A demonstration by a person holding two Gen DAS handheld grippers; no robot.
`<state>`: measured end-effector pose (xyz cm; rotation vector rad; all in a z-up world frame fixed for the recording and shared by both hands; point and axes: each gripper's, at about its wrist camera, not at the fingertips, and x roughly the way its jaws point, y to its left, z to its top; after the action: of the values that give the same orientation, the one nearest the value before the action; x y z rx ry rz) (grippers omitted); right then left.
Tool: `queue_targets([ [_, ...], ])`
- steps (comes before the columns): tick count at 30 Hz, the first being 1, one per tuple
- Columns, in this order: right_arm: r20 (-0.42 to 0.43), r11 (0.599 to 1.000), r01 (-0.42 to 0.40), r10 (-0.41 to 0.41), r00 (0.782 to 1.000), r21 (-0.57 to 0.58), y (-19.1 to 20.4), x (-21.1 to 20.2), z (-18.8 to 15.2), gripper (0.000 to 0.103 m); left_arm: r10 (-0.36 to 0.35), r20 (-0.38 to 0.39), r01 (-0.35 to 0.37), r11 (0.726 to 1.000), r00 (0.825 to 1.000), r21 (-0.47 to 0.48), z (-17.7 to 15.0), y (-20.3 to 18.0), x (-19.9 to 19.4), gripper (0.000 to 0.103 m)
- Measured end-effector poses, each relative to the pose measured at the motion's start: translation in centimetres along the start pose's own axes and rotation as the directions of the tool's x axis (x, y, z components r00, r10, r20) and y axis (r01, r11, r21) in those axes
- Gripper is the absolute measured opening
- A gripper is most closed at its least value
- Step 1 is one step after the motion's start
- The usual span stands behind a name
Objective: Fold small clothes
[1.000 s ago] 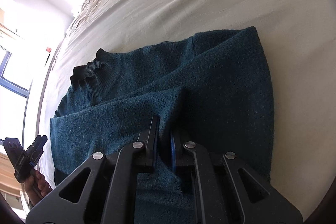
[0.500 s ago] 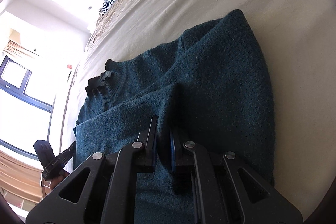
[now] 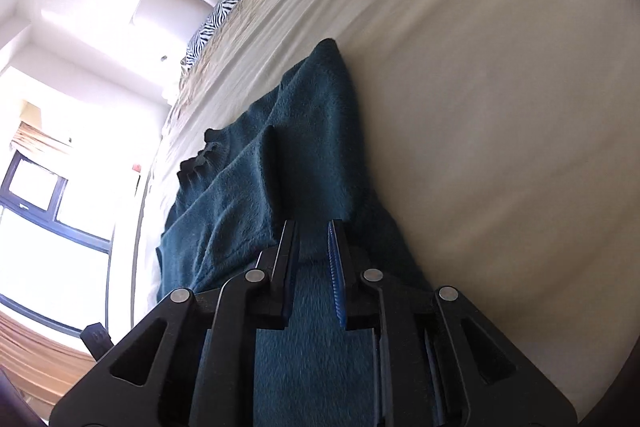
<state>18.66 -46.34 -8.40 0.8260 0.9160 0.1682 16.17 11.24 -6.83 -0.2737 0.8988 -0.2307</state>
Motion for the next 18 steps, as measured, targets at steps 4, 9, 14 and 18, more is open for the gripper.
queue_targets([
  [4,0.073,0.999,0.051,-0.052,0.996,0.017,-1.1,-6.1,-3.1,0.056,-0.022,0.006,0.023,0.997,1.0,-0.068,-4.3,0.0,-4.2,0.072],
  [9,0.133,0.996,0.087,-0.085,0.988,-0.014,-1.8,-12.4,-8.3,0.065,-0.073,-0.031,0.067,0.984,0.997,-0.168,-9.7,-0.3,-7.4,0.074],
  [14,0.106,0.984,0.156,-0.146,0.984,-0.091,-2.8,-16.0,-13.6,0.065,-0.053,-0.068,0.041,0.985,0.996,-0.169,-13.3,-1.4,-8.7,0.074],
  [18,0.114,0.972,0.197,-0.183,0.977,-0.131,-3.3,-18.2,-17.1,0.065,-0.029,-0.064,0.018,0.985,0.998,-0.17,-13.6,-2.0,-9.7,0.075],
])
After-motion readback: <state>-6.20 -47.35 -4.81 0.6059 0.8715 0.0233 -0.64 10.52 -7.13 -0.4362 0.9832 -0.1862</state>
